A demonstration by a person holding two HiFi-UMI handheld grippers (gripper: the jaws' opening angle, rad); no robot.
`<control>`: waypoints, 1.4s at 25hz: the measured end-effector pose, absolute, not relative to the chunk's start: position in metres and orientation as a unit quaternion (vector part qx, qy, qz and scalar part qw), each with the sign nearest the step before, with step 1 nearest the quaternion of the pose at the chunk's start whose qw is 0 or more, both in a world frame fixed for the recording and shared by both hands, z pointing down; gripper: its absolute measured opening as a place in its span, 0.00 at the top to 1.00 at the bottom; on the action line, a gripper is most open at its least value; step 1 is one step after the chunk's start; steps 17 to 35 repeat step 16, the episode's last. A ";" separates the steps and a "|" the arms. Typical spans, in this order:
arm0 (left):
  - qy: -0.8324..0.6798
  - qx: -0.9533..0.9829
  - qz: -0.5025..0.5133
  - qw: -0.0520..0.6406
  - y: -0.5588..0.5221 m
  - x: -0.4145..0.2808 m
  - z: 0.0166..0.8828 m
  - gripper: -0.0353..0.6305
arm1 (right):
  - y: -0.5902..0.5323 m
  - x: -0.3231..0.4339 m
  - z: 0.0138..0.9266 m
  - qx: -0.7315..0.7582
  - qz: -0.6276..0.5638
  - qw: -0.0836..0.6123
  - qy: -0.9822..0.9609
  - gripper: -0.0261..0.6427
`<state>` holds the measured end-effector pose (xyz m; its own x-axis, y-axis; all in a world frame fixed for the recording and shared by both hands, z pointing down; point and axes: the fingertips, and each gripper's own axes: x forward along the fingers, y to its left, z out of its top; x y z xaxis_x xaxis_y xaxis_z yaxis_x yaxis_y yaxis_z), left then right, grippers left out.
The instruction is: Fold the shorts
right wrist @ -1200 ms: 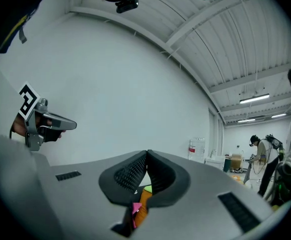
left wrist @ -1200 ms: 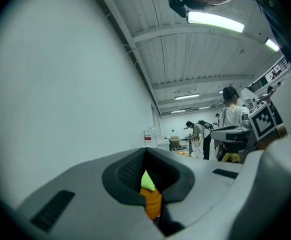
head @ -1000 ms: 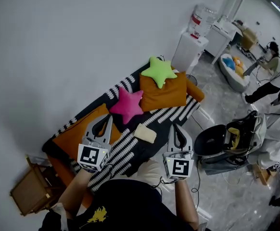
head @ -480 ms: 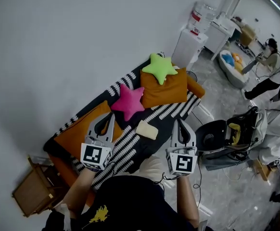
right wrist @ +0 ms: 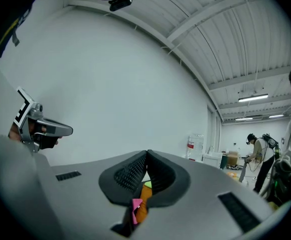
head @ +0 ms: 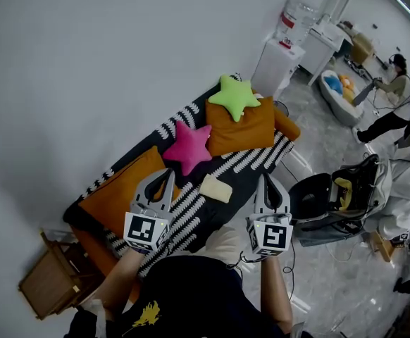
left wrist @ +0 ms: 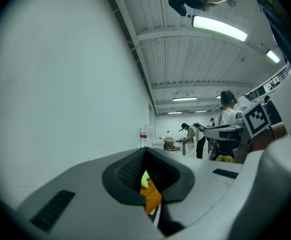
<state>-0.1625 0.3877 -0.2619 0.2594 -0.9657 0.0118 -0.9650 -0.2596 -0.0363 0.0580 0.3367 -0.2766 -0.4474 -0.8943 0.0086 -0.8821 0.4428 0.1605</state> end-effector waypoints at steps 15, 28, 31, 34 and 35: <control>0.593 -0.805 -0.010 -0.009 0.349 -0.201 -0.250 0.93 | 0.303 0.022 -0.272 0.533 -0.069 0.067 -0.840 0.94; 0.592 -0.806 -0.010 -0.010 0.345 -0.205 -0.249 0.93 | 0.299 0.017 -0.272 0.534 -0.070 0.068 -0.840 0.94; 0.592 -0.806 -0.010 -0.010 0.345 -0.205 -0.249 0.93 | 0.299 0.017 -0.272 0.534 -0.070 0.068 -0.840 0.94; 0.592 -0.806 -0.010 -0.010 0.345 -0.205 -0.249 0.93 | 0.299 0.017 -0.272 0.534 -0.070 0.068 -0.840 0.94; 0.592 -0.806 -0.010 -0.010 0.345 -0.205 -0.249 0.93 | 0.299 0.017 -0.272 0.534 -0.070 0.068 -0.840 0.94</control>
